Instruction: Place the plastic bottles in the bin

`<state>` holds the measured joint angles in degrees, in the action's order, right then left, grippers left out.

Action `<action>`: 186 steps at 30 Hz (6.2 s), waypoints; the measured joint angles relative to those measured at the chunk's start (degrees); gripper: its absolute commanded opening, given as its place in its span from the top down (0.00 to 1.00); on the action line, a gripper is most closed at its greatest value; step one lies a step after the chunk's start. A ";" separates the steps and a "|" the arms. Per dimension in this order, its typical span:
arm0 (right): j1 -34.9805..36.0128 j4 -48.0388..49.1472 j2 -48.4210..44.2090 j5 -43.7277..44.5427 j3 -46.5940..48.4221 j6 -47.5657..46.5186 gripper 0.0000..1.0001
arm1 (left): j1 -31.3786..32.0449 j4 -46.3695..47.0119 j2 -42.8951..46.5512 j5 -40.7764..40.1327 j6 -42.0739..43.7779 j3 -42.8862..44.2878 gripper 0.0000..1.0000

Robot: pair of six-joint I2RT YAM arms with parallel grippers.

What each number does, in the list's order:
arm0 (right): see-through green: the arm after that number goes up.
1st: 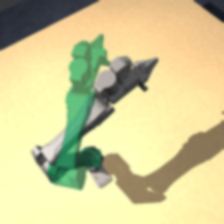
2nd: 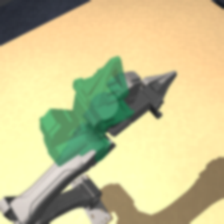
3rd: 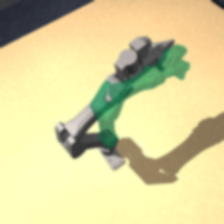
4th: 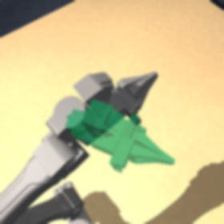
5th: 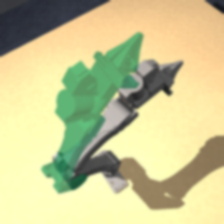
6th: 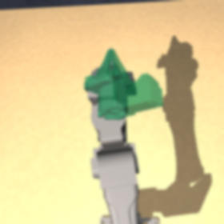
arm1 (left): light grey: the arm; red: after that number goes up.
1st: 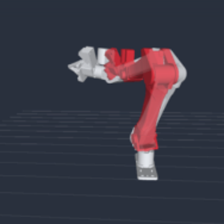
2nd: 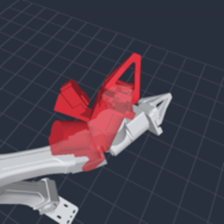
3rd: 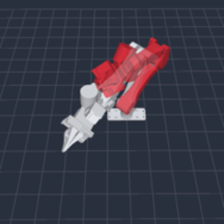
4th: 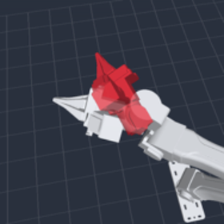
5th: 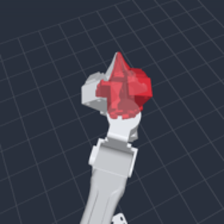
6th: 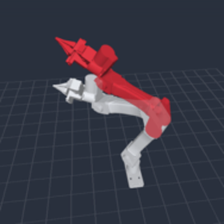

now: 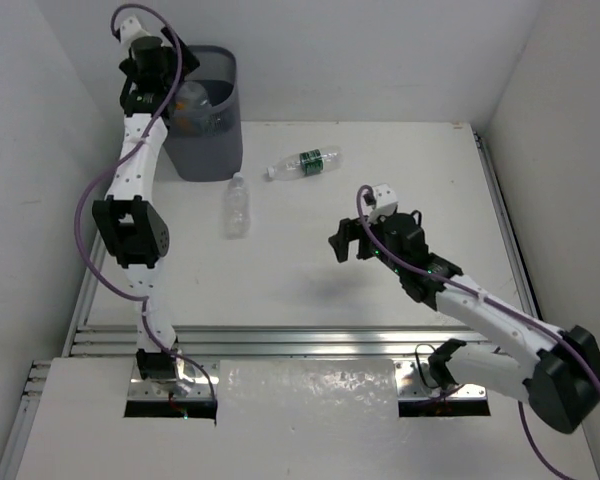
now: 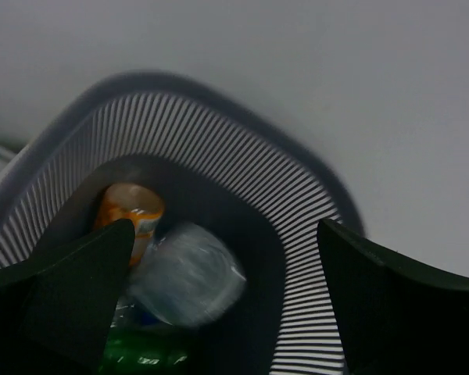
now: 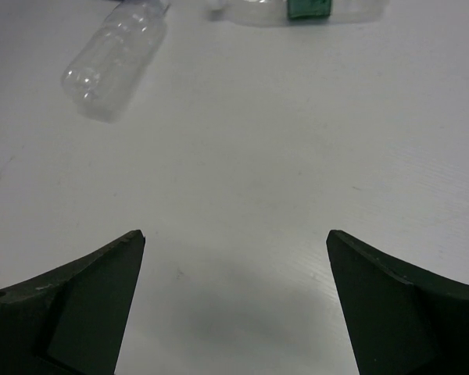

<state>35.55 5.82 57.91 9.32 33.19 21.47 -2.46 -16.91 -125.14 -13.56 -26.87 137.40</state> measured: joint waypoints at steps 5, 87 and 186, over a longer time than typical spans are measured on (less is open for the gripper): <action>-0.04 2.34 15.85 -10.29 8.90 1.73 0.01 | -0.04 -1.57 3.93 -3.85 2.54 -6.73 0.00; -11.93 -0.76 39.71 -15.76 25.35 -3.63 0.01 | 0.11 -3.02 0.35 -0.81 3.10 -5.27 0.00; -9.90 7.91 82.12 -6.45 68.74 13.07 0.01 | 11.89 11.82 55.41 17.92 -3.58 -74.62 0.00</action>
<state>25.65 13.74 140.03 2.87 101.93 34.54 9.43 -5.08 -69.73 4.36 -30.46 62.78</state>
